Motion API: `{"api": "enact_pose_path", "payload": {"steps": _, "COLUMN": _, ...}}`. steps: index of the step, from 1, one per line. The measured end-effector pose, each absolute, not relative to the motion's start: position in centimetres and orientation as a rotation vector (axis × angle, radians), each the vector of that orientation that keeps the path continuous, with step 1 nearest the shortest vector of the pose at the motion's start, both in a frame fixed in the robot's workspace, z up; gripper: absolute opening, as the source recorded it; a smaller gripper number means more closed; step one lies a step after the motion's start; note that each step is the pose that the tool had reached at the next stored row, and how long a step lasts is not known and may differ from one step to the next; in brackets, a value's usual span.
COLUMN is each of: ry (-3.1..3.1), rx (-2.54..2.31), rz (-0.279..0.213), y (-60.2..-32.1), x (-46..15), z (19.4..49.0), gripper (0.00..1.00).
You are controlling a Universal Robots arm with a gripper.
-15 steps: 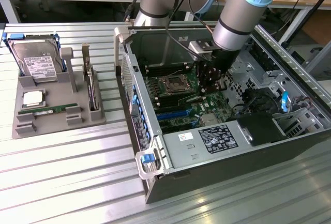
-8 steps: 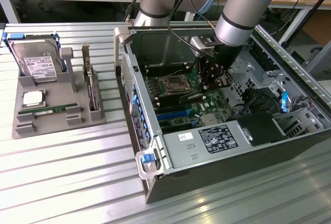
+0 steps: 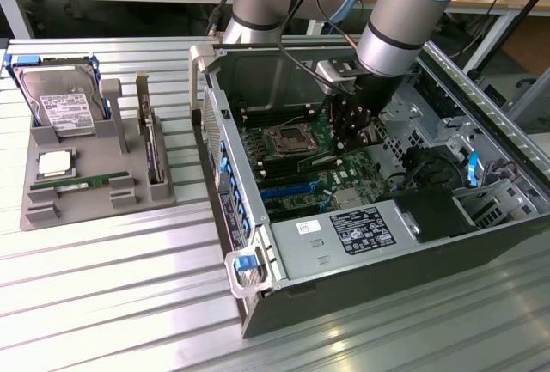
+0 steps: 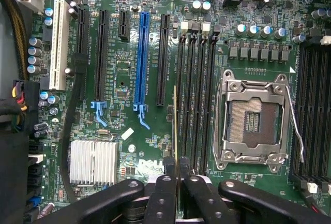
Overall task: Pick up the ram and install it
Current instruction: 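Insert the ram into the slot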
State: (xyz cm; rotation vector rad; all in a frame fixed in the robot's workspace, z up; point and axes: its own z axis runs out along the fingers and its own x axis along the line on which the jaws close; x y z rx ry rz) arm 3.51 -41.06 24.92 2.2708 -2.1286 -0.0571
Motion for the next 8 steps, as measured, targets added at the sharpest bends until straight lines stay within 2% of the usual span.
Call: {"api": "enact_pose_path", "payload": {"steps": 8, "ry": -2.133, "rx": 2.267, "rz": -0.057, "y": -41.1, "x": 1.8, "z": 24.9, "gripper": 0.12}}
